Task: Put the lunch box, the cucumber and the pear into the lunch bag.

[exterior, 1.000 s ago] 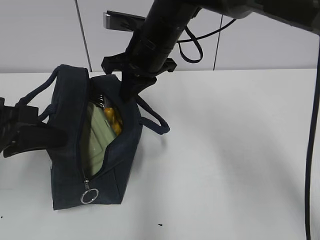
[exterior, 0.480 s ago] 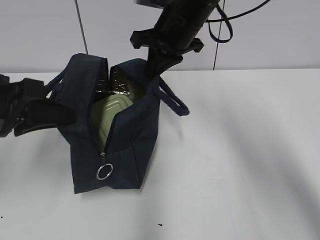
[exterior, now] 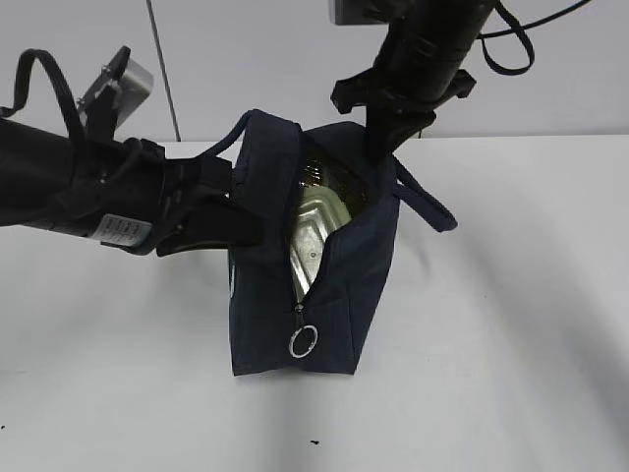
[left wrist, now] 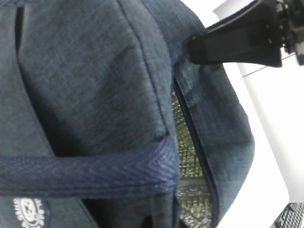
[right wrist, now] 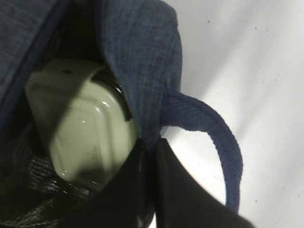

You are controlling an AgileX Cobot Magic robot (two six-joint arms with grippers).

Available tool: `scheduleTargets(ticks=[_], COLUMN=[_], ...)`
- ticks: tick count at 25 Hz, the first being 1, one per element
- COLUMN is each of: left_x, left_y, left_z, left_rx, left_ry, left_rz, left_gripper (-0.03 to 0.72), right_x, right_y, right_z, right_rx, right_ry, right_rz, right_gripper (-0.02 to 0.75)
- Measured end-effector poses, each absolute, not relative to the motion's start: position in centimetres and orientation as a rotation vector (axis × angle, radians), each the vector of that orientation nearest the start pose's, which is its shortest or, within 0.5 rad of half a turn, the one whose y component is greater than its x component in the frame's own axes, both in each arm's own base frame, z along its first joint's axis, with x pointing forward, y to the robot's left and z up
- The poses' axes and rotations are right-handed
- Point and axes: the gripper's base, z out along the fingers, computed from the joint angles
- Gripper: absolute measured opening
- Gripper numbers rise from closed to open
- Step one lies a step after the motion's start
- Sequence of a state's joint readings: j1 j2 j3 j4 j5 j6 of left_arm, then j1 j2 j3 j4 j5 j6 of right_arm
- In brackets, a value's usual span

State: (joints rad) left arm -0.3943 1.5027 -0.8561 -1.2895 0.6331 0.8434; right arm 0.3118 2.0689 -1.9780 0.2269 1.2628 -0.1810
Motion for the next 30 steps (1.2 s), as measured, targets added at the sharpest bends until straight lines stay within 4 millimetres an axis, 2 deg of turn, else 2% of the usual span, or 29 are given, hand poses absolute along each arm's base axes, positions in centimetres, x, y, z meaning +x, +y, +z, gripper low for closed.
scheduleTargets(ticks=[7, 11, 13, 15, 18, 20, 23, 26, 30], left_x=[26.2, 26.4, 26.4, 26.4, 26.4, 26.3, 26.3, 26.2, 25.9], left_y=[-16.5, -16.6, -16.6, -16.6, -16.6, -16.6, -16.6, -16.6, -16.8], left_z=[22.5, 22.4, 22.4, 22.4, 22.3, 22.3, 22.2, 22.2, 22.2], left_rx=[0.308, 0.305, 0.304, 0.307, 0.309, 0.313, 0.331, 0.346, 0.37], left_ry=[2.443, 2.447, 2.447, 2.449, 2.452, 2.454, 2.459, 2.463, 2.471], left_rz=[-1.061, -1.059, -1.059, -1.062, -1.066, -1.066, -1.061, -1.062, -1.093], left_gripper=[-0.018, -0.018, -0.015, -0.004, 0.062, 0.146, 0.288, 0.381, 0.409], right_x=[42.0, 42.0, 42.0, 42.0, 42.0, 42.0, 42.0, 41.9, 41.8], right_y=[15.0, 14.9, 14.9, 14.9, 15.1, 15.2, 15.4, 15.7, 15.8], right_z=[28.2, 28.1, 28.1, 28.1, 28.2, 28.2, 28.3, 28.3, 28.4], right_rx=[-0.663, -0.731, -0.738, -0.742, -0.739, -0.737, -0.729, -0.721, -0.733], right_ry=[2.778, 2.757, 2.755, 2.753, 2.749, 2.745, 2.742, 2.738, 2.73], right_rz=[0.277, 0.236, 0.232, 0.24, 0.264, 0.286, 0.322, 0.373, 0.394], right_gripper=[0.006, 0.012, 0.039, 0.095, 0.253, 0.398, 0.57, 0.613, 0.573])
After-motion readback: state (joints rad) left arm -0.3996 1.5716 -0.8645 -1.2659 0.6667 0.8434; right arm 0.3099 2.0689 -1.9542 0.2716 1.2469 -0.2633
